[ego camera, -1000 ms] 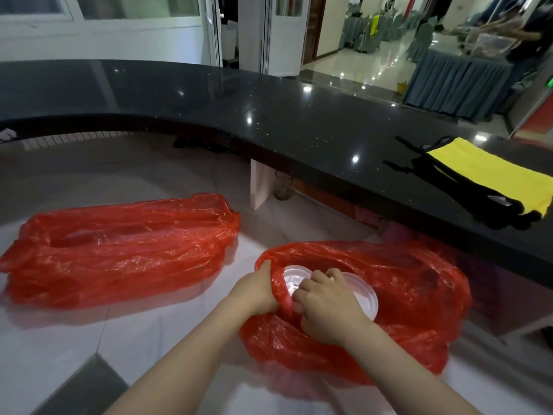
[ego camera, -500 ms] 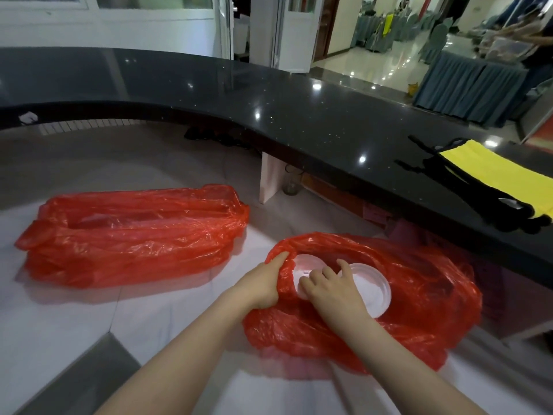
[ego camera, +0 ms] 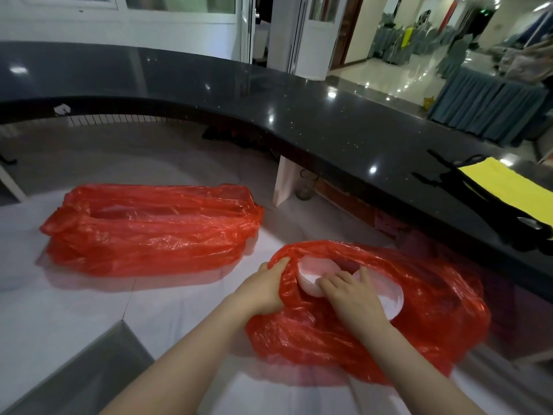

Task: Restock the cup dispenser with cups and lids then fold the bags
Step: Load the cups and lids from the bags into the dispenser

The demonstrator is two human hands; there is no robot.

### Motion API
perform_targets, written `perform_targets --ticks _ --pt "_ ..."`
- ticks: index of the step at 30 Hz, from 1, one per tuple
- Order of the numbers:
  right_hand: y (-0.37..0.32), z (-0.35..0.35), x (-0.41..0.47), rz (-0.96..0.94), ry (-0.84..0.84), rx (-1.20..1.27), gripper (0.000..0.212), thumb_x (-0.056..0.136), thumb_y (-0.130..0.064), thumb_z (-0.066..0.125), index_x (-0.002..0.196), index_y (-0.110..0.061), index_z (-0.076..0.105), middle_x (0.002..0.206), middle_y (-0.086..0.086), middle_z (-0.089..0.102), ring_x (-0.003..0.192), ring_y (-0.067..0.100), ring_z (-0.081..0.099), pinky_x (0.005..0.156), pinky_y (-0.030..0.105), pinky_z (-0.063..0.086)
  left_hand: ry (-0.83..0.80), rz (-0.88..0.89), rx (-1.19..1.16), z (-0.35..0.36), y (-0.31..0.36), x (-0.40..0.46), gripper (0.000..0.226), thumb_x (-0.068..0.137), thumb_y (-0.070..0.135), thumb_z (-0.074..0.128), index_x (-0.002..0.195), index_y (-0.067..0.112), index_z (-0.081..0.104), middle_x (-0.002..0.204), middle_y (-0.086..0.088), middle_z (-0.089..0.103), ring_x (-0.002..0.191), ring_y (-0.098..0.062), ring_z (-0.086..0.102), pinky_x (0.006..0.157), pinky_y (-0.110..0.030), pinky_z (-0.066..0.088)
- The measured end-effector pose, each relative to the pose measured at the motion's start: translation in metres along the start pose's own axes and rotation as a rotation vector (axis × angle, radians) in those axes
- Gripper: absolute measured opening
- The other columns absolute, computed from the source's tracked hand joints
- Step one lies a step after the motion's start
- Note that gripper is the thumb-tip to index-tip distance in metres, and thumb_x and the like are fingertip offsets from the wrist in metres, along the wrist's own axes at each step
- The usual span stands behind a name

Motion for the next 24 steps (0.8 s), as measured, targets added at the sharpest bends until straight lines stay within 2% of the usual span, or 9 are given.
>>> perform_targets --ticks 4,7,9,11,14,16,18,21,24 --pt "0.011 0.0 -0.007 0.064 -0.063 0.303 0.024 0.067 -0.016 0.083 0.085 -0.024 0.07 0.08 -0.007 0.071 0.081 0.02 0.068 0.075 0.045 0.05 0.073 -0.063 -0.021 -0.006 -0.006 0.0 0.105 0.068 0.025 0.069 0.151 0.036 0.006 0.16 -0.01 -0.01 0.137 -0.035 0.035 0.105 -0.039 0.041" --pt "0.021 -0.006 -0.007 0.128 -0.125 0.576 0.008 0.081 -0.021 0.071 0.087 -0.022 0.065 0.082 -0.008 0.069 0.079 0.02 0.064 0.082 0.042 0.047 0.086 -0.066 -0.061 -0.009 -0.004 0.001 0.102 0.07 0.021 0.068 0.151 0.036 0.009 0.159 -0.009 -0.017 0.14 -0.037 0.026 0.107 -0.041 0.039" --pt "0.025 -0.015 -0.008 0.178 -0.089 0.667 0.014 0.084 -0.023 0.071 0.097 -0.022 0.067 0.092 -0.01 0.07 0.088 0.017 0.064 0.089 0.036 0.044 0.087 -0.057 -0.078 -0.01 -0.001 0.002 0.101 0.071 0.019 0.069 0.151 0.035 0.01 0.159 -0.007 -0.018 0.143 -0.036 0.021 0.108 -0.041 0.037" --pt "0.028 -0.027 -0.011 0.217 -0.009 0.754 0.021 0.084 -0.026 0.072 0.104 -0.025 0.067 0.098 -0.015 0.069 0.092 0.012 0.064 0.085 0.028 0.043 0.09 -0.013 -0.098 -0.012 0.003 0.002 0.1 0.071 0.02 0.071 0.151 0.037 0.014 0.159 -0.006 -0.018 0.145 -0.034 0.011 0.113 -0.042 0.03" --pt "0.038 -0.049 -0.023 0.282 0.108 0.911 0.031 0.082 -0.023 0.073 0.108 -0.036 0.061 0.096 -0.026 0.066 0.09 -0.001 0.062 0.077 0.022 0.046 0.09 0.125 -0.107 -0.021 0.014 -0.003 0.086 0.072 0.028 0.073 0.144 0.046 0.03 0.16 -0.006 -0.01 0.147 -0.027 -0.001 0.117 -0.042 0.016" --pt "0.049 -0.06 -0.036 0.334 0.195 0.954 0.044 0.082 -0.016 0.074 0.113 -0.042 0.056 0.101 -0.031 0.063 0.093 -0.005 0.06 0.078 0.015 0.045 0.102 0.197 -0.099 -0.029 0.023 -0.008 0.074 0.074 0.033 0.073 0.138 0.049 0.039 0.16 -0.003 -0.004 0.147 -0.024 0.0 0.116 -0.041 0.013" --pt "0.062 -0.066 -0.051 0.387 0.254 0.943 0.045 0.081 -0.014 0.075 0.114 -0.039 0.057 0.104 -0.028 0.064 0.094 -0.004 0.059 0.078 0.011 0.043 0.19 0.261 -0.074 -0.037 0.033 -0.012 0.062 0.078 0.03 0.07 0.133 0.047 0.047 0.161 0.0 0.005 0.147 -0.021 0.005 0.116 -0.037 0.013" --pt "0.076 -0.06 -0.072 0.467 0.247 0.846 0.038 0.076 -0.007 0.078 0.111 -0.02 0.068 0.109 -0.013 0.066 0.102 0.011 0.061 0.087 0.023 0.044 0.336 0.389 -0.063 -0.043 0.052 -0.017 0.048 0.084 0.019 0.064 0.128 0.037 0.057 0.154 0.006 0.028 0.145 -0.013 0.015 0.113 -0.024 0.012" --pt "0.075 -0.049 -0.083 0.41 0.203 0.672 0.042 0.067 0.0 0.084 0.105 -0.014 0.073 0.107 -0.01 0.064 0.099 0.021 0.06 0.087 0.031 0.045 0.409 0.45 -0.094 -0.044 0.066 -0.019 0.038 0.082 0.011 0.063 0.116 0.026 0.067 0.13 0.008 0.056 0.127 -0.008 0.045 0.098 -0.003 0.021"
Point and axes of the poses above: each hand's wrist, its own x-axis towards the middle knuckle, its own z-axis out of the palm, y = z × x, the point moved 4 cm from there along x, towards the middle knuckle
